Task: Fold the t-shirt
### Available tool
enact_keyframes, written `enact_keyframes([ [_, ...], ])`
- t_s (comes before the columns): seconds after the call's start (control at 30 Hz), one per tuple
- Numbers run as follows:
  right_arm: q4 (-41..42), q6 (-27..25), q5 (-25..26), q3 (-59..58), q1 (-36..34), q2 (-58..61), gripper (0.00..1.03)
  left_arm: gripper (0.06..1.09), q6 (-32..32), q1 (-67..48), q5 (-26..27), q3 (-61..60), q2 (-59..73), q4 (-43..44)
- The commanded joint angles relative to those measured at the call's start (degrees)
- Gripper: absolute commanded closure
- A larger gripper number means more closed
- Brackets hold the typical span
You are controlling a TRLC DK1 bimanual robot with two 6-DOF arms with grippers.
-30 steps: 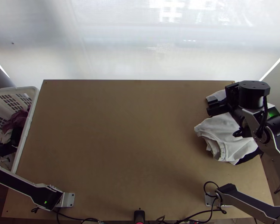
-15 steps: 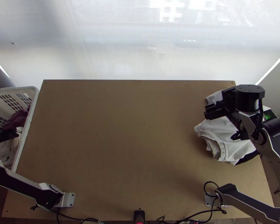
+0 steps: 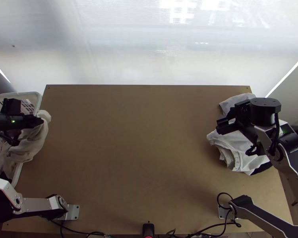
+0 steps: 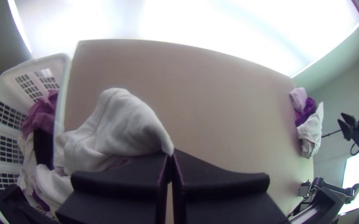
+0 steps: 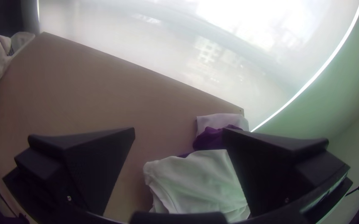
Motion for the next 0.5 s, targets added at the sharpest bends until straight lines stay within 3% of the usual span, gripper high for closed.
enact_keyframes([
  [0.0, -0.10, 0.32, -2.23, -3.55, -0.08, -2.79, 0.05, 1.05, -13.86, -23.65, 0.18, 2.35, -6.90, 0.26],
  [0.2, -0.80, 0.67, -3.73, -8.47, -0.08, -6.83, 0.05, 1.05, -23.88, -45.80, -2.55, -0.28, -5.93, 8.17],
  [0.47, -1.51, 0.75, -4.43, -16.47, 0.10, -12.89, 0.05, 1.05, -24.14, -69.36, -5.88, 1.74, 4.00, 12.82],
])
